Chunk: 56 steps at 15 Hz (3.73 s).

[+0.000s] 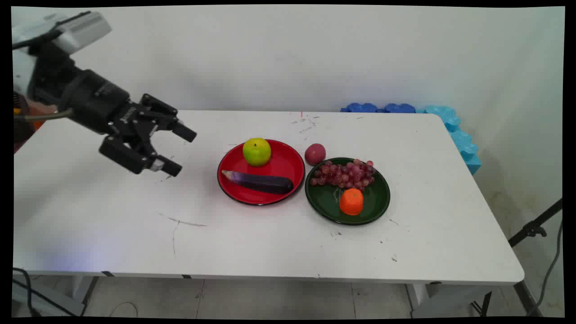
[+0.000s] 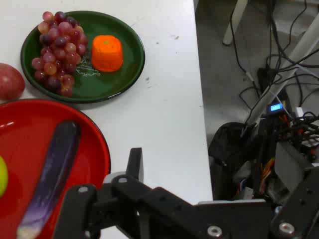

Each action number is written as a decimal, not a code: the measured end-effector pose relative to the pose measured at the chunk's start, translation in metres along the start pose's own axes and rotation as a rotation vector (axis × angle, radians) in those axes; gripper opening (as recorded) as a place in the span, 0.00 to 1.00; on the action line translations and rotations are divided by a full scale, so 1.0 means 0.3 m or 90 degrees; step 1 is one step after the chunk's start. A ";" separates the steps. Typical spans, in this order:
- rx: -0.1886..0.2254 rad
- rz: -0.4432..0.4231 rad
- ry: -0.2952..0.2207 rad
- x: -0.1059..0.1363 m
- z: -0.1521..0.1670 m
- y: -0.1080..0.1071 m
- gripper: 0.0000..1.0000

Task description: Pick up the eggplant from the red plate, then place the picked object on the table

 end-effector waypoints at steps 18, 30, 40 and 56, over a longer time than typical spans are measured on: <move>0.102 0.025 -0.220 0.229 0.542 -0.314 1.00; 0.068 0.086 -0.343 0.139 0.846 -0.476 1.00; 0.045 0.133 -0.358 0.086 0.925 -0.494 0.00; 0.094 0.034 -0.218 0.515 0.710 -0.127 0.00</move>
